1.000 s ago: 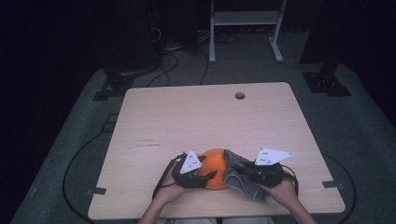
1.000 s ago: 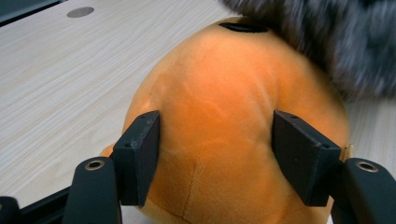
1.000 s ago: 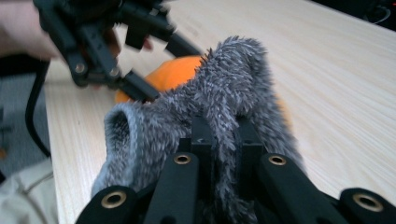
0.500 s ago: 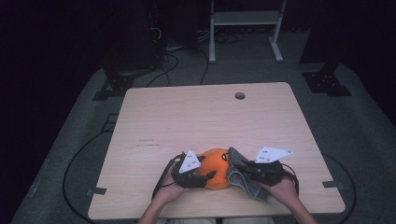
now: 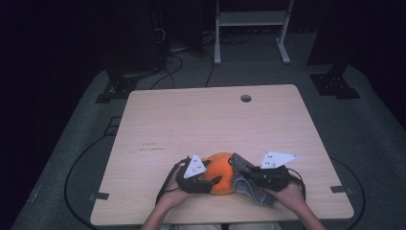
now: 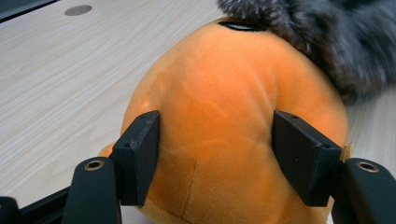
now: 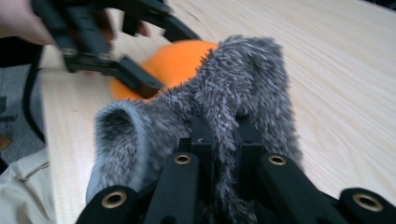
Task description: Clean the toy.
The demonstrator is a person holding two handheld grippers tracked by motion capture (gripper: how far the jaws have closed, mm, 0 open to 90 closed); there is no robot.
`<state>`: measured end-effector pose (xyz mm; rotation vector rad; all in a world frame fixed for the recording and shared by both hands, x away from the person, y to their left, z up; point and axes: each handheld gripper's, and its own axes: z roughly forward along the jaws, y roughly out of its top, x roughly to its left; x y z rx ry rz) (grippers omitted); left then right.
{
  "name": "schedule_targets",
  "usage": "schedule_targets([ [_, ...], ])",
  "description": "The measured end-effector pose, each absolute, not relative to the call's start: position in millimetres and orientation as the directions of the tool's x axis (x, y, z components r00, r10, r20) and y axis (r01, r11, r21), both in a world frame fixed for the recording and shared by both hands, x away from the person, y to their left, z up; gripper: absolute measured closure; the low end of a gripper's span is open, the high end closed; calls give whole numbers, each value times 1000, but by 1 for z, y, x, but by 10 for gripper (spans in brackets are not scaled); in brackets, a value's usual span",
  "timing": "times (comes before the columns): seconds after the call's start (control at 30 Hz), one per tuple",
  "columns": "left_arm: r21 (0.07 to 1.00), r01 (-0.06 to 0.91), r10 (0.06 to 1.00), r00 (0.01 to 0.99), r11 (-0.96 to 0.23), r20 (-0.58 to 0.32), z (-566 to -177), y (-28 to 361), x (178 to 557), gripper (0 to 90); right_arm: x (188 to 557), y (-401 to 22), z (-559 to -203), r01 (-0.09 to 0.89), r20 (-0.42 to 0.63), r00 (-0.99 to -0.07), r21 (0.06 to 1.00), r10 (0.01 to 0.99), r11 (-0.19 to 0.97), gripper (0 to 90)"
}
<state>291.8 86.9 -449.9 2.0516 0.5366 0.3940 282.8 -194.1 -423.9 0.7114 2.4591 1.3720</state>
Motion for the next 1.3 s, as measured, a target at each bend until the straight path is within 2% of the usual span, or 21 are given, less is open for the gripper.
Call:
schedule_targets([
  [0.07, 862, 210, 516, 854, -461, 68, -450, 85, 292, 346, 290, -202, -425, 328, 16, -818, 834, 575, 443, 816],
  [0.1, 860, 207, 513, 855, -466, 72, -450, 85, 291, 352, 294, -209, -426, 367, 61, -798, 838, 599, 403, 816],
  [0.27, 859, 206, 505, 860, -468, 69, -450, 88, 292, 352, 287, -199, -423, 312, 36, -837, 851, 546, 422, 815],
  [0.33, 860, 208, 506, 860, -466, 66, -450, 87, 291, 355, 292, -202, -424, 327, 35, -824, 845, 565, 424, 815],
  [0.37, 860, 203, 503, 861, -468, 70, -450, 86, 291, 358, 297, -208, -425, 364, 58, -799, 838, 598, 405, 815],
  [0.43, 856, 195, 497, 864, -478, 81, -450, 85, 290, 359, 297, -209, -424, 366, 69, -802, 842, 593, 396, 815],
  [0.57, 855, 186, 484, 871, -484, 84, -450, 86, 289, 365, 289, -199, -422, 300, 69, -859, 871, 507, 390, 814],
  [0.73, 855, 169, 468, 878, -490, 95, -449, 85, 287, 370, 297, -214, -428, 367, 79, -807, 844, 586, 391, 815],
  [0.87, 851, 170, 443, 893, -496, 80, -447, 87, 287, 365, 295, -212, -428, 350, 92, -829, 855, 552, 382, 814],
  [0.9, 860, 174, 440, 896, -479, 64, -443, 89, 288, 344, 295, -211, -428, 344, 86, -833, 854, 546, 390, 814],
  [0.97, 881, 226, 501, 866, -416, 14, -438, 93, 293, 176, 294, -213, -432, 347, 93, -838, 852, 538, 393, 815],
  [1.0, 881, 226, 501, 866, -416, 14, -438, 93, 293, 157, 294, -213, -432, 347, 93, -838, 852, 538, 393, 815],
  [1.07, 872, 250, 508, 861, -420, -3, -443, 90, 295, 155, 292, -216, -433, 342, 90, -845, 849, 528, 403, 814],
  [1.13, 869, 248, 501, 865, -428, 0, -445, 87, 293, 235, 291, -219, -434, 354, 84, -839, 835, 538, 422, 814],
  [1.2, 860, 227, 497, 867, -456, 35, -445, 84, 289, 253, 294, -223, -433, 372, 83, -823, 826, 563, 423, 815],
  [1.3, 856, 199, 474, 878, -478, 61, -444, 82, 285, 282, 293, -217, -418, 335, 119, -847, 876, 519, 346, 814],
])
